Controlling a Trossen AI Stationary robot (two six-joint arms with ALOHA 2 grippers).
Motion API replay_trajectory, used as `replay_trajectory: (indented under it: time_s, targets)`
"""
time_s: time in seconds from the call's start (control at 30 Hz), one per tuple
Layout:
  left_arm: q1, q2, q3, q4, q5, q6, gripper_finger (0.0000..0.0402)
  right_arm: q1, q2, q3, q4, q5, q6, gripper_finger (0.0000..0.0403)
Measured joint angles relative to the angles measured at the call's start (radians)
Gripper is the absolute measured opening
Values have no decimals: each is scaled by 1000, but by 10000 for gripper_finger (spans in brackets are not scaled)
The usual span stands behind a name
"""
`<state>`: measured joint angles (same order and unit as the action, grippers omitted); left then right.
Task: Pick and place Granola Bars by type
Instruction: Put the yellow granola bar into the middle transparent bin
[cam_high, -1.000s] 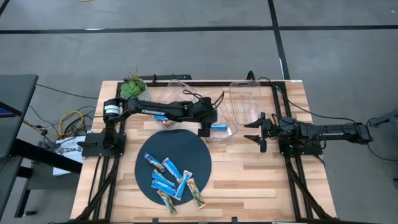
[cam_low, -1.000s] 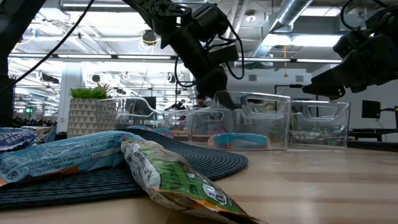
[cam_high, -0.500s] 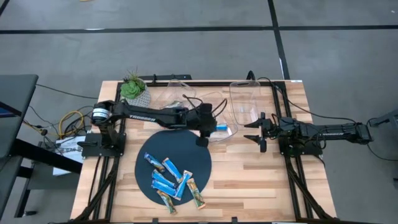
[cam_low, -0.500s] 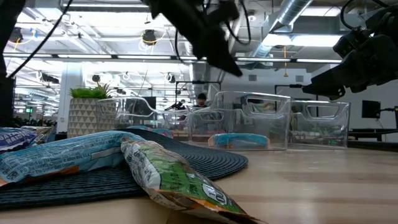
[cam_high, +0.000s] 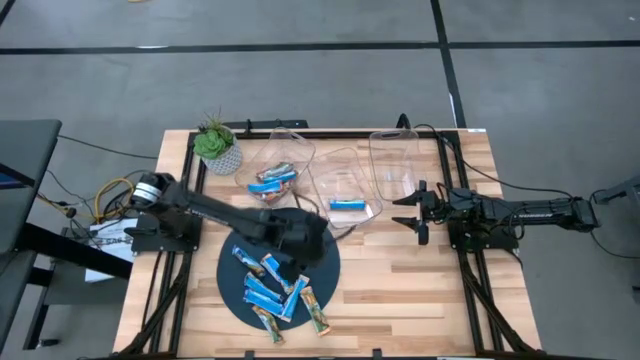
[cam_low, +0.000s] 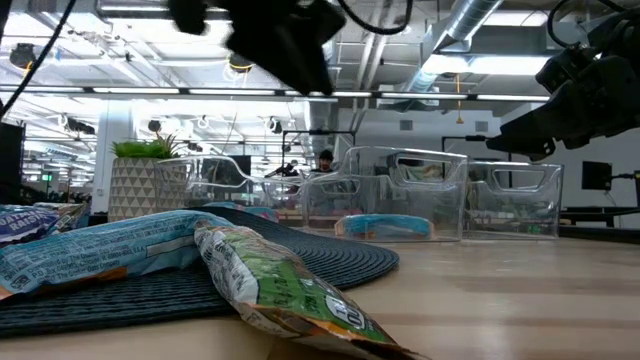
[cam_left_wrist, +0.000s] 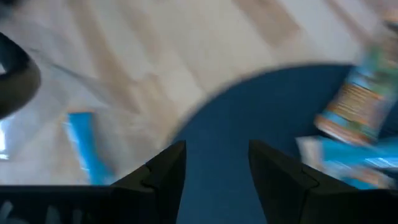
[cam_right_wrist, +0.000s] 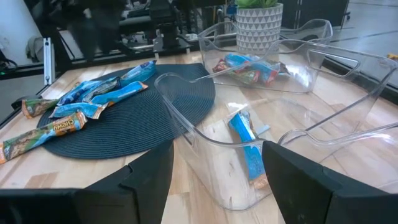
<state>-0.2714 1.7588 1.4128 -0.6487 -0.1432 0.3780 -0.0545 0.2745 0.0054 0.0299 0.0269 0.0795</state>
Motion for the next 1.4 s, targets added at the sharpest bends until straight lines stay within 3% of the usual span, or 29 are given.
replay_trajectory:
  time_s: [0.47,0.6,0.8,1.13,1.4]
  targets:
    - [-239,8,0,-176,17,-259,168,0,0,0,0,0,0,240]
    - [-280,21,0,-166,60,-229,168,0,0,0,0,0,0,240]
    - [-327,44,-1,-167,47,-154,168,0,0,0,0,0,0,240]
    - [-299,79,-5,-255,-3,-237,168,0,0,0,1,-1,0,240]
    - [-235,77,-146,-160,0,-253,168,0,0,0,0,-1,0,240]
